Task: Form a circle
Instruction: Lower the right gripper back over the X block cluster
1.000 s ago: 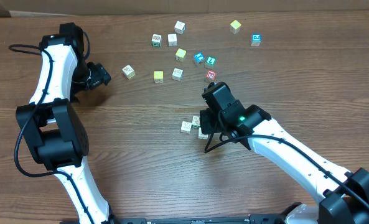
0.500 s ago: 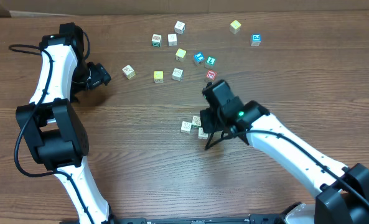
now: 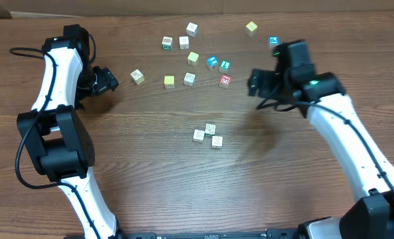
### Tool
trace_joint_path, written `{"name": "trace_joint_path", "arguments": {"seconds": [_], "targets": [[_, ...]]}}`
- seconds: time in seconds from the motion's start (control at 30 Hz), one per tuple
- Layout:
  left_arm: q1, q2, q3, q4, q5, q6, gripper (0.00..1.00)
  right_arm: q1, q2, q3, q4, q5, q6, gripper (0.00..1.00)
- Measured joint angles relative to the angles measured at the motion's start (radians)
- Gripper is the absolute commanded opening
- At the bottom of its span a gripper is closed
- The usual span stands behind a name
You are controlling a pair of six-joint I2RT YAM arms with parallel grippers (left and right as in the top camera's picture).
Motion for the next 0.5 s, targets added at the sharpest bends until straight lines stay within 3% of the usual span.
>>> {"name": "trace_joint_path", "arguments": {"seconds": [0.17,0.27,0.5], "targets": [[0.000,0.000,0.000,0.000,0.000,0.000,1.00,-0.112,0.000,0.000,-0.033,-0.074,0.044,0.96],[0.000,0.000,0.000,0.000,0.000,0.000,1.00,-0.146,0.003,0.038,-0.154,-0.103,0.057,0.98],[0.000,0.000,0.000,0.000,0.002,0.000,1.00,-0.216,0.104,0.411,-0.498,-0.142,0.051,1.00]]}}
